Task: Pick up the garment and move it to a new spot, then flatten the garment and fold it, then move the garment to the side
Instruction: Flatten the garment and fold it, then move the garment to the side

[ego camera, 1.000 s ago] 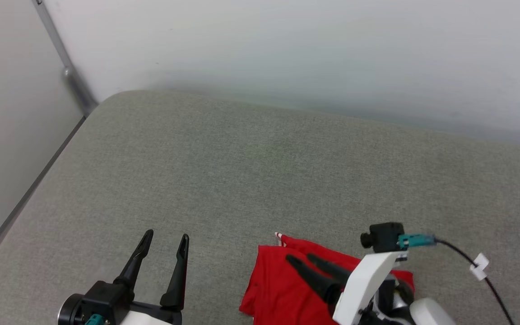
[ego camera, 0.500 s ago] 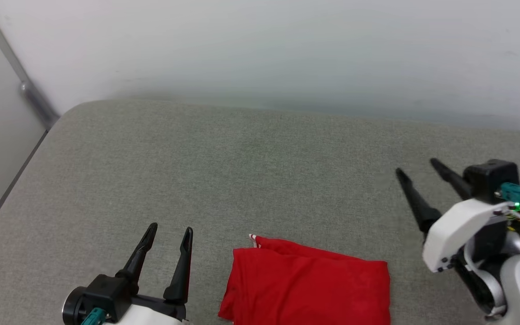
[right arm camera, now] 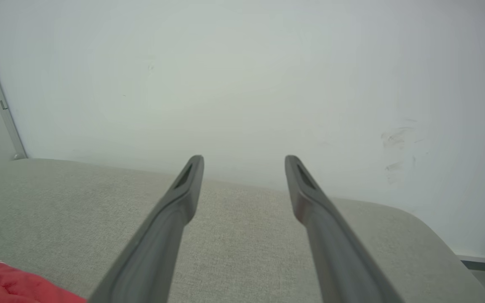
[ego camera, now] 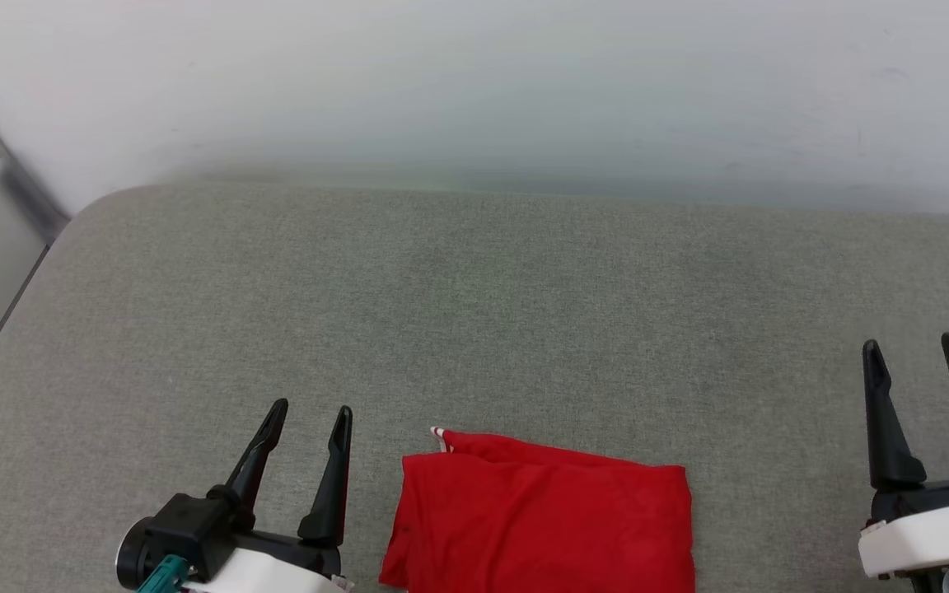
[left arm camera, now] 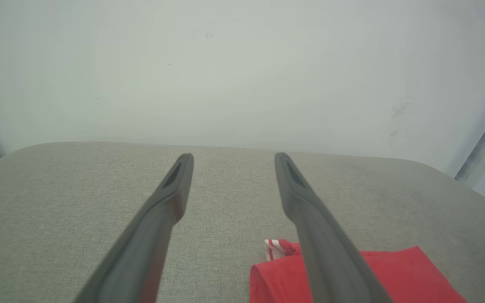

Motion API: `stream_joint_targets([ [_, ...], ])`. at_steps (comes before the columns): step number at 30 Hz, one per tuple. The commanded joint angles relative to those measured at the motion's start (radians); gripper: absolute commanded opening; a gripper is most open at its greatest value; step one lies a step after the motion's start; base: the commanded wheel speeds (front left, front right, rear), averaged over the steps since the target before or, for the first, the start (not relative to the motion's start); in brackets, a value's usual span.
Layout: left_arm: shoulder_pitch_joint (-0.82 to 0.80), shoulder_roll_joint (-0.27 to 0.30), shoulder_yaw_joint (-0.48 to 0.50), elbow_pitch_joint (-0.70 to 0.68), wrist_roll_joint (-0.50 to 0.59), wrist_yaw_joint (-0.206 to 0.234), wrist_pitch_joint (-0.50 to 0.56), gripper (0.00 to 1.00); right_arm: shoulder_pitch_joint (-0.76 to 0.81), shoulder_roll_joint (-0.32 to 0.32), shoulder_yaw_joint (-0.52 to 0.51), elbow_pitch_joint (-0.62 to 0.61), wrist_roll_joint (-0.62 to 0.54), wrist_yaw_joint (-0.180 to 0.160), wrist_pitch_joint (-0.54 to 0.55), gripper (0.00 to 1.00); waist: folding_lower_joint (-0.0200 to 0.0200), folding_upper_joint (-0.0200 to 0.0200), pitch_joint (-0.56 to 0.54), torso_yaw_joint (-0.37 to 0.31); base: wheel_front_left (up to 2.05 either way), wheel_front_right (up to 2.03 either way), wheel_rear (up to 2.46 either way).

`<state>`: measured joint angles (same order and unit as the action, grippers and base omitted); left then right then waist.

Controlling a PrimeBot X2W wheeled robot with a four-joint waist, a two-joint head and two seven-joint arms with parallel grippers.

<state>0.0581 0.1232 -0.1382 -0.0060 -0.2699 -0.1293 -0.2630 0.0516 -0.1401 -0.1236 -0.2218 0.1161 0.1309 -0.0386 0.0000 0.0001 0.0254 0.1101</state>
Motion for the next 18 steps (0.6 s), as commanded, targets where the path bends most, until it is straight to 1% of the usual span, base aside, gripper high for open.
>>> stream_joint_targets([
  [1,0.005,0.005,0.001,-0.006,-0.003,-0.002,-0.002,1.00,0.025,0.021,-0.007,-0.013,-0.008,0.000,-0.018,1.00,0.0000,-0.0001,-0.002,-0.003,0.00,0.00,0.00],
  [6,0.013,0.007,-0.001,-0.009,-0.004,-0.002,-0.002,1.00,0.079,0.063,-0.004,-0.020,-0.013,0.000,-0.041,1.00,0.0000,-0.0001,-0.008,-0.008,0.00,0.00,0.00],
  [12,0.022,0.014,-0.005,0.008,-0.014,-0.002,-0.002,1.00,0.101,0.080,0.003,-0.008,-0.006,0.000,-0.043,1.00,0.0000,-0.0001,-0.015,-0.008,0.00,0.00,0.00],
  [18,0.031,0.008,-0.007,0.015,-0.014,-0.002,-0.002,1.00,0.113,0.089,0.017,0.000,0.003,0.000,-0.035,1.00,0.0000,-0.0001,-0.018,-0.001,0.00,0.00,0.00],
])
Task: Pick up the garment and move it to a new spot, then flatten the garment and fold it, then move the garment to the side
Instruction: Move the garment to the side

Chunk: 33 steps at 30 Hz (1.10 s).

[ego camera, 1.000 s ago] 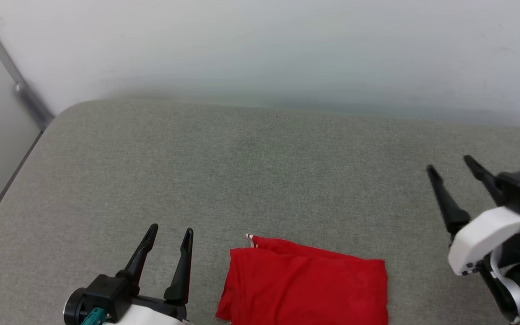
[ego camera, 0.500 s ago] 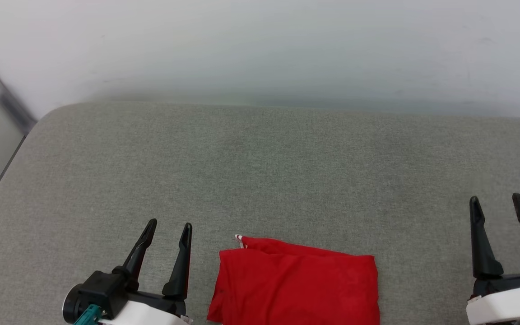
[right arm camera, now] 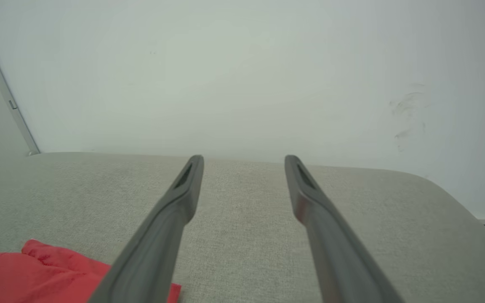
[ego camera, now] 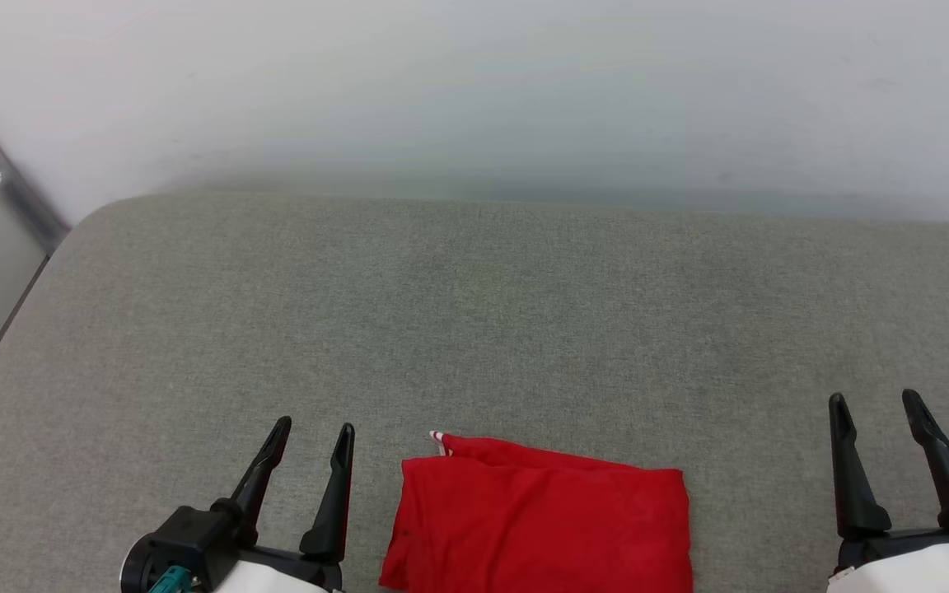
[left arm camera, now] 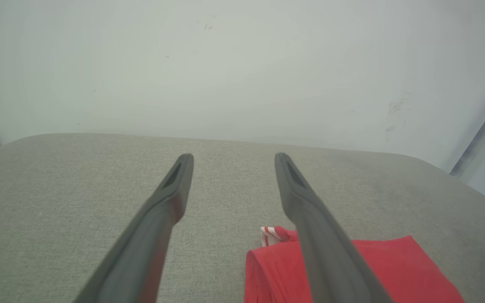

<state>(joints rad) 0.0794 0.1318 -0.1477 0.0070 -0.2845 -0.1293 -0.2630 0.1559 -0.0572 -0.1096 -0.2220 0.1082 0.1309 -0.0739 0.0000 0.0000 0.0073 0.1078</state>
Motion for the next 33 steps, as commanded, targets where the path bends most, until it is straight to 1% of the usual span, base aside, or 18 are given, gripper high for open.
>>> stream_joint_targets([
  [1,0.009,-0.001,0.002,0.002,0.001,-0.002,-0.002,1.00,0.008,0.006,0.003,-0.001,0.011,0.000,0.002,1.00,0.0000,0.0000,0.001,0.002,0.00,0.00,0.00],
  [5,0.000,-0.001,0.000,-0.001,0.007,-0.002,-0.002,1.00,0.012,0.007,0.018,-0.012,0.016,0.000,0.029,1.00,0.0000,0.0000,0.008,0.009,0.00,0.00,0.00],
  [7,-0.009,-0.001,-0.001,-0.003,0.009,-0.002,-0.002,1.00,0.019,0.005,0.035,-0.021,0.023,0.000,0.076,1.00,0.0000,0.0000,0.016,0.017,0.00,0.00,0.00],
  [10,-0.016,-0.003,-0.004,-0.004,0.007,-0.002,-0.002,1.00,0.039,-0.034,0.084,-0.033,0.034,0.000,0.213,1.00,0.0000,0.0000,0.031,0.031,0.00,0.00,0.00],
  [12,-0.016,-0.005,-0.001,0.001,0.007,-0.002,-0.002,1.00,0.051,-0.063,0.122,-0.050,0.053,0.000,0.330,1.00,0.0000,0.0000,0.039,0.038,0.00,0.00,0.00],
  [15,-0.024,-0.006,0.001,0.005,0.012,-0.002,-0.002,1.00,0.061,-0.091,0.150,-0.076,0.088,0.000,0.515,1.00,0.0000,0.0000,0.056,0.050,0.00,0.00,0.00],
  [16,-0.024,-0.006,0.001,0.005,0.012,-0.002,-0.002,1.00,0.061,-0.091,0.150,-0.076,0.088,0.000,0.515,1.00,0.0000,0.0000,0.056,0.050,0.00,0.00,0.00],
  [18,-0.029,-0.008,0.002,0.005,0.010,-0.002,-0.002,1.00,0.059,-0.093,0.156,-0.096,0.112,0.000,0.629,1.00,0.0000,0.0000,0.067,0.058,0.00,0.00,0.00],
  [19,-0.035,-0.010,-0.002,0.008,0.009,-0.002,-0.002,1.00,0.060,-0.092,0.169,-0.095,0.128,0.000,0.735,1.00,0.0000,0.0000,0.078,0.067,0.00,0.00,0.00],
  [22,-0.052,-0.014,-0.017,0.010,0.013,-0.002,-0.002,1.00,0.041,-0.059,0.156,-0.072,0.138,0.000,0.848,1.00,0.0000,0.0000,0.094,0.086,0.00,0.00,0.00],
  [26,-0.066,-0.018,-0.021,0.019,0.019,-0.002,-0.002,1.00,0.001,-0.033,0.155,-0.025,0.129,0.000,0.946,1.00,0.0000,0.0000,0.118,0.110,0.00,0.00,0.00],
  [29,-0.071,-0.020,-0.023,0.035,0.026,-0.002,-0.002,1.00,-0.027,-0.011,0.139,0.019,0.141,0.000,0.986,1.00,0.0000,0.0000,0.131,0.129,0.00,0.00,0.00],
  [33,-0.083,-0.024,-0.023,0.040,0.024,-0.002,-0.002,1.00,-0.056,-0.001,0.146,0.061,0.149,0.000,1.017,1.00,0.0000,0.0000,0.145,0.146,0.00,0.00,0.00],
])
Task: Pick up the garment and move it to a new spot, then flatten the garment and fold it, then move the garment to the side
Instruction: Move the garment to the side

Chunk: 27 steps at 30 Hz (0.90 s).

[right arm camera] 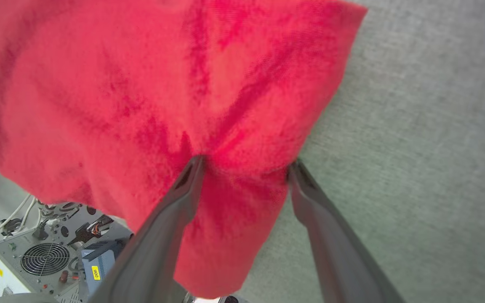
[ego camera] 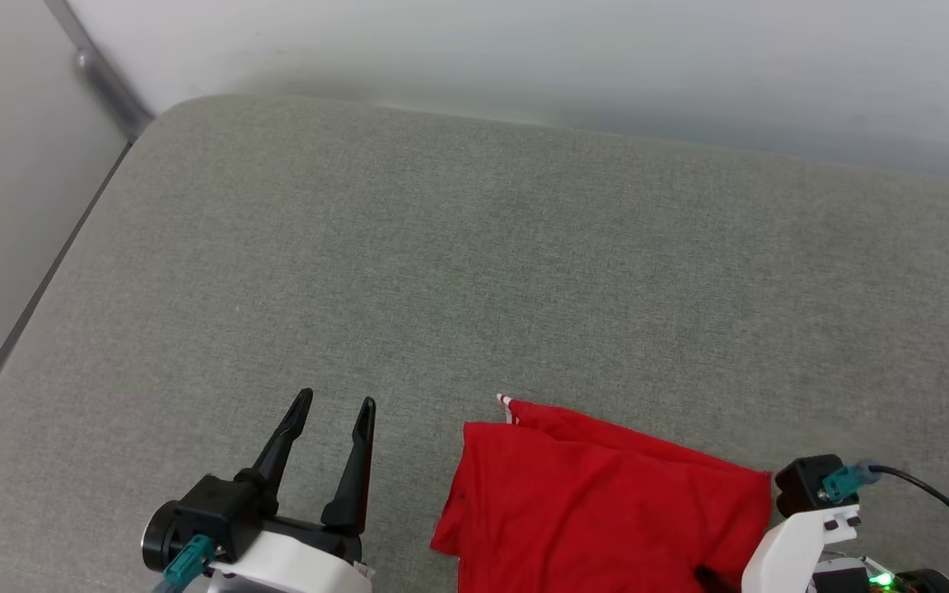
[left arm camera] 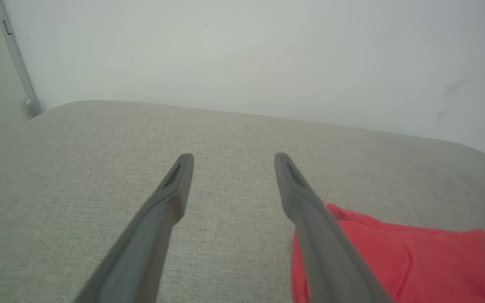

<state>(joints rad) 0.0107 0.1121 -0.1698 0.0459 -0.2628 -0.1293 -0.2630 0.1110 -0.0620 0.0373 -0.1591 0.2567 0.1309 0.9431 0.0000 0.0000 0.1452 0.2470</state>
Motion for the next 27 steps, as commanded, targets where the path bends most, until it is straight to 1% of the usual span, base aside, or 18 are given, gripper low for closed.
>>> stream_joint_targets([
  [1,-0.017,-0.005,-0.002,0.002,0.003,-0.002,-0.002,1.00,-0.018,0.006,-0.002,0.011,0.007,0.000,0.002,1.00,0.0000,0.0000,0.010,0.012,0.00,0.00,0.00],
  [5,-0.020,-0.006,-0.006,0.008,0.006,-0.002,-0.002,1.00,-0.027,0.010,0.017,0.091,-0.018,0.000,-0.008,1.00,0.0000,0.0000,0.019,0.032,0.00,0.00,0.00],
  [10,-0.024,-0.010,-0.015,0.014,0.012,-0.002,-0.002,1.00,-0.023,0.018,0.068,0.205,-0.029,0.001,-0.027,1.00,0.0000,0.0000,0.022,0.046,0.00,0.00,0.00],
  [11,-0.026,-0.010,-0.016,0.015,0.012,-0.002,-0.002,1.00,-0.025,0.018,0.072,0.223,-0.031,0.001,-0.037,0.43,0.0000,0.0000,0.022,0.047,0.00,0.00,0.00],
  [12,-0.027,-0.010,-0.017,0.016,0.012,-0.002,-0.002,1.00,-0.028,0.019,0.077,0.239,-0.030,0.001,-0.048,0.00,0.0000,0.0000,0.021,0.049,0.00,0.00,0.00],
  [14,-0.026,-0.010,-0.017,0.017,0.013,-0.002,-0.002,1.00,-0.037,0.021,0.095,0.262,-0.038,0.001,-0.059,0.00,0.0000,0.0000,0.017,0.048,0.00,0.00,0.00],
  [18,-0.016,-0.012,-0.030,0.018,0.015,-0.002,-0.002,1.00,-0.073,0.007,0.105,0.263,-0.070,0.000,-0.091,0.00,0.0000,0.0000,0.006,0.027,0.00,0.00,0.00],
  [19,-0.002,-0.017,-0.034,0.011,0.012,-0.002,-0.002,1.00,-0.112,-0.029,0.131,0.235,-0.096,-0.001,-0.098,0.00,0.0000,0.0000,0.004,-0.012,0.00,0.00,0.00],
  [22,-0.006,-0.024,-0.049,0.004,0.006,-0.002,-0.002,1.00,-0.163,-0.116,0.201,0.193,-0.143,-0.001,-0.089,0.00,0.0000,0.0000,0.017,-0.066,0.00,0.00,0.00],
  [24,-0.015,-0.026,-0.066,-0.002,0.007,-0.002,-0.002,1.00,-0.208,-0.182,0.262,0.159,-0.161,-0.001,-0.075,0.00,0.0000,0.0000,0.036,-0.115,0.00,0.00,0.00],
  [27,-0.039,-0.029,-0.096,-0.012,0.013,-0.002,-0.002,1.00,-0.288,-0.300,0.328,0.107,-0.179,-0.001,-0.064,0.00,0.0000,0.0000,0.071,-0.187,0.00,0.00,0.00],
])
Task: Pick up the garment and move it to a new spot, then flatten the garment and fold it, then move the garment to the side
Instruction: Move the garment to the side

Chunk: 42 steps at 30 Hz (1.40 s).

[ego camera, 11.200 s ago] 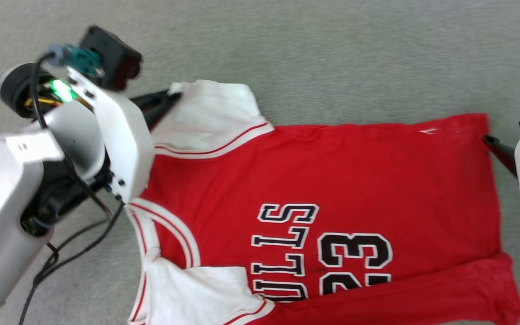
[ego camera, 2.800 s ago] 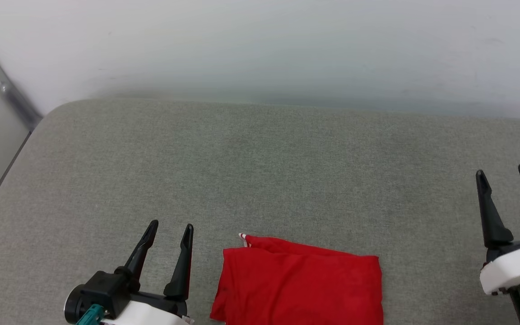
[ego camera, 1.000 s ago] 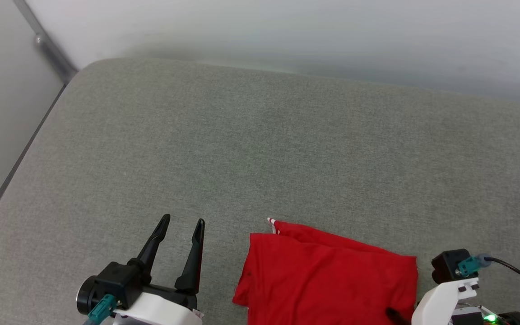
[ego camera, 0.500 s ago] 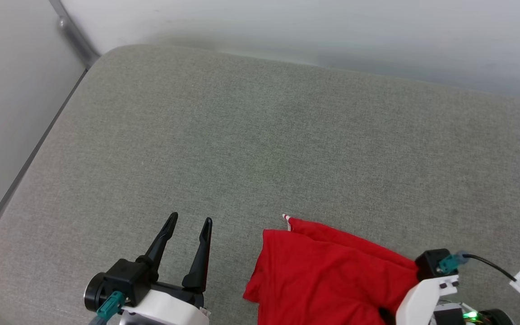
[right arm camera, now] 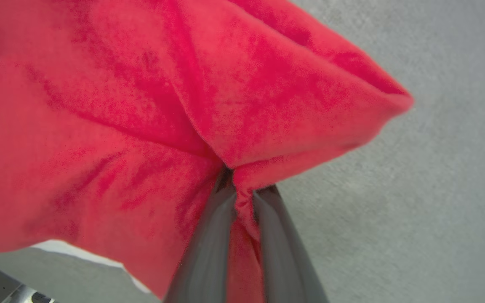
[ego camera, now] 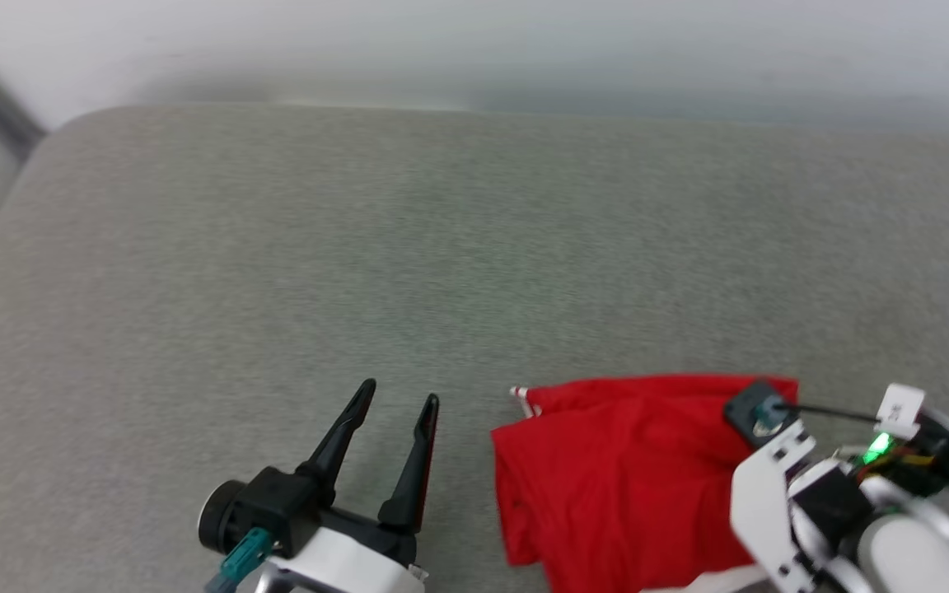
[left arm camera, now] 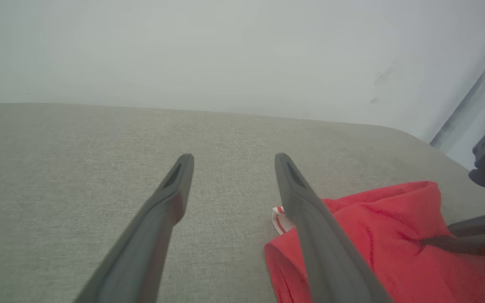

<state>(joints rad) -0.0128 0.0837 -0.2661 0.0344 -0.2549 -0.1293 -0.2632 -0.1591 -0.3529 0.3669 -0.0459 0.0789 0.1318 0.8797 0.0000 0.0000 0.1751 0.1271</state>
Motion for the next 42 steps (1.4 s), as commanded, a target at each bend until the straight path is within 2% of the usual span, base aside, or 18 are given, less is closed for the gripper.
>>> stream_joint_targets([
  [1,-0.022,-0.001,-0.007,-0.007,0.008,-0.002,-0.002,1.00,-0.044,-0.039,0.015,-0.017,0.000,-0.001,0.006,0.00,0.0000,0.0000,0.057,-0.096,0.00,0.00,0.00],
  [9,-0.129,0.019,-0.095,-0.047,0.042,-0.002,-0.002,1.00,-0.228,-0.269,0.092,-0.041,0.012,-0.001,-0.005,0.00,0.0000,0.0000,0.207,-0.277,0.00,0.00,0.00],
  [18,-0.245,0.086,-0.149,-0.105,0.070,-0.002,-0.002,1.00,-0.307,-0.406,-0.019,0.100,0.009,-0.002,-0.151,0.00,0.0000,0.0000,0.361,-0.383,0.00,0.00,0.00],
  [19,-0.277,0.106,-0.162,-0.130,0.080,-0.002,-0.002,1.00,-0.328,-0.439,-0.069,0.176,-0.009,-0.002,-0.218,0.00,0.0000,0.0000,0.405,-0.398,0.00,0.00,0.00],
  [30,-0.331,0.141,-0.194,-0.226,0.099,-0.001,0.007,1.00,-0.402,-0.465,-0.260,0.471,-0.101,-0.002,-0.441,0.00,0.0000,0.0000,0.488,-0.370,0.00,0.00,0.00],
  [34,-0.322,0.137,-0.195,-0.264,0.085,0.006,0.011,1.00,-0.417,-0.443,-0.317,0.541,-0.124,-0.002,-0.490,0.00,0.0000,0.0000,0.490,-0.353,0.00,0.00,0.00],
  [39,-0.311,0.143,-0.196,-0.268,0.079,0.010,0.011,1.00,-0.433,-0.408,-0.359,0.574,-0.160,-0.002,-0.522,0.00,0.0000,0.0000,0.475,-0.337,0.00,0.00,0.00],
  [40,-0.308,0.140,-0.196,-0.265,0.076,0.012,0.010,1.00,-0.437,-0.401,-0.373,0.575,-0.169,-0.002,-0.527,0.23,0.0000,0.0000,0.468,-0.333,0.00,0.00,0.00],
  [41,-0.305,0.137,-0.197,-0.261,0.073,0.012,0.009,1.00,-0.438,-0.394,-0.382,0.576,-0.177,-0.002,-0.529,1.00,0.0000,0.0000,0.458,-0.328,0.00,0.00,0.00],
  [42,-0.302,0.135,-0.197,-0.256,0.072,0.014,0.007,1.00,-0.436,-0.386,-0.391,0.576,-0.186,-0.002,-0.527,1.00,0.0000,0.0000,0.446,-0.323,0.00,0.00,0.00],
])
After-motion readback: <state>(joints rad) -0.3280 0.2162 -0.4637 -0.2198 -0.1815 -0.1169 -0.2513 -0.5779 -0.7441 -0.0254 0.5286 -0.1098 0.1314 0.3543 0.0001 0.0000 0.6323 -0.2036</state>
